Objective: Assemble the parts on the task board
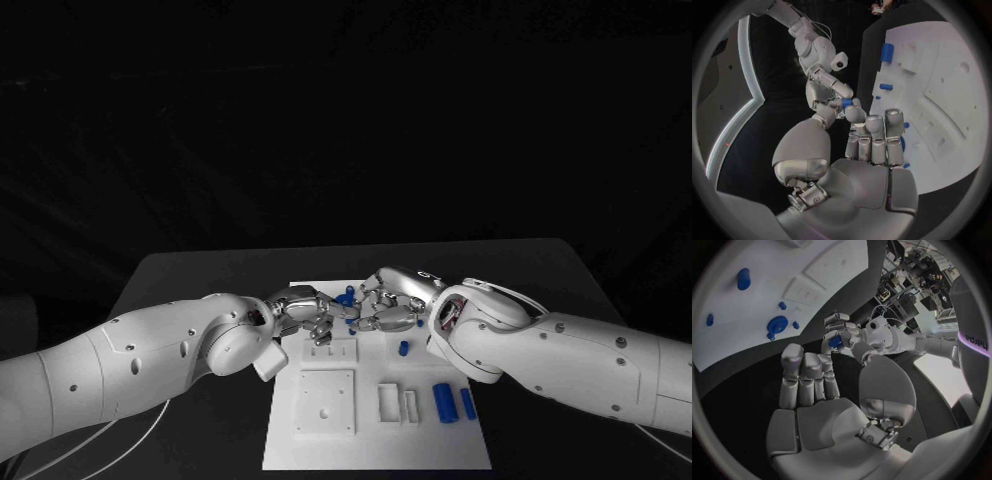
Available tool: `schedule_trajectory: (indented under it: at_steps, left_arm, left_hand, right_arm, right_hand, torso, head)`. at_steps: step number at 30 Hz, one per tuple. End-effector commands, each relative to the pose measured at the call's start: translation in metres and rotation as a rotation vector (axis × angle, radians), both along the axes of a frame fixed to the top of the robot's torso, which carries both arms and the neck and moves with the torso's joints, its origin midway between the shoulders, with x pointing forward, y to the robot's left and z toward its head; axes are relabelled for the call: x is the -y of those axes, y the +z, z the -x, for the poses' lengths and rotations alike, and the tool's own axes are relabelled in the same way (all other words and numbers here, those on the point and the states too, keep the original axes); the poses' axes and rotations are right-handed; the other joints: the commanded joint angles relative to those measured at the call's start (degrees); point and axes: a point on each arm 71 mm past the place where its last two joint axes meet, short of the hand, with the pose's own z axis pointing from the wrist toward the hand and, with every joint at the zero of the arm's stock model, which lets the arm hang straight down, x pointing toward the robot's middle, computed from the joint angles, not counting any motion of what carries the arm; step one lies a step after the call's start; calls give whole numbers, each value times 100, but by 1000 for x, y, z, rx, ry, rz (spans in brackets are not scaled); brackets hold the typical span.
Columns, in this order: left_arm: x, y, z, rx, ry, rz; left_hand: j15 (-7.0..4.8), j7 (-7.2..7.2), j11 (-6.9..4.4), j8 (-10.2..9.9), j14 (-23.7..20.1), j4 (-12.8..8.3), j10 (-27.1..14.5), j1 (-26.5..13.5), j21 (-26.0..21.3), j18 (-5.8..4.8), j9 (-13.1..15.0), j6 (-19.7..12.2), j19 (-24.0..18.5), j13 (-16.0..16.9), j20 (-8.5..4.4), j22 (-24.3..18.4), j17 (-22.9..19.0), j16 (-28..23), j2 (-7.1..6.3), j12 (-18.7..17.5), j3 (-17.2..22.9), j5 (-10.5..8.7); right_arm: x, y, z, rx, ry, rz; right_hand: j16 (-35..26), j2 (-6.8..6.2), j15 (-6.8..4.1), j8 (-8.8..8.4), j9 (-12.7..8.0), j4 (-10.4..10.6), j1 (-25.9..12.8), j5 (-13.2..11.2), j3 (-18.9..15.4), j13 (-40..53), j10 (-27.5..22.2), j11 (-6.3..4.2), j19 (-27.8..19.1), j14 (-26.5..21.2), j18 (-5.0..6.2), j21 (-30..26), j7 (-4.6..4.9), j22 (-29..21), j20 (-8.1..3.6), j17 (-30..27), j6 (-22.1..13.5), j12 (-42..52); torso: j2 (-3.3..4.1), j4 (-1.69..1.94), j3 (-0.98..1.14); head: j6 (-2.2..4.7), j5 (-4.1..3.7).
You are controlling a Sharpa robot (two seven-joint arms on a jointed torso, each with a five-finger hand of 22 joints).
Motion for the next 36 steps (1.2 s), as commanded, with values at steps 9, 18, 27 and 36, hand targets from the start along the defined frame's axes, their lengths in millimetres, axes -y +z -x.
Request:
schedule_trajectory:
  at_steps: [9,18,27,36]
  left_arm:
    - [-5,2,-4,10,61,13]
    - [-11,-1,-6,51,73,-102]
    - [-18,-5,-9,109,83,-294]
    - [-17,3,-17,189,89,-581]
  left_hand:
    - [-131,-58,-96,166,65,-200,61,249,-3,-50,215,228,24,-45,-740,71,-20,28,334,29,158,-37]
    - [-156,-84,-122,209,80,-200,73,213,-1,-46,285,265,42,-60,-749,69,-26,31,370,26,156,-68]
    - [-190,-121,-159,259,108,-227,99,203,9,-39,364,328,76,-81,-763,69,-34,37,321,22,164,-120]
    - [-225,-159,-196,302,150,-207,140,189,16,-29,429,409,123,-106,-777,62,-47,36,275,11,182,-181]
  right_arm:
    - [6,-4,-2,-32,-26,21]
    - [28,2,-8,-21,-121,-135]
    - [68,24,-31,0,-261,-281]
    - [94,47,-55,39,-334,-306]
  right_hand:
    - [-63,-174,27,-86,8,-61,-200,342,-371,14,-105,65,-98,-115,228,-38,270,81,-34,13,102,-115]
    - [-491,-468,449,-688,-196,-168,-424,370,-831,-135,-801,497,-787,-787,216,-620,721,-87,188,-143,-1016,-457]
    - [-482,-448,508,-727,-206,-87,-411,766,-943,-232,-869,558,-776,-817,228,-717,783,-109,275,-192,-1157,-400]
    - [-478,-400,511,-718,-202,-89,-377,843,-968,-264,-880,560,-777,-829,228,-737,785,-106,281,-206,-1163,-383]
  torso:
    - [-1,-2,0]
    - [-2,4,-3]
    - [-2,-2,3]
    - [-8,-1,8]
  head:
    - [-15,1]
    - [-18,8]
    - [-36,24]
    - [-79,25]
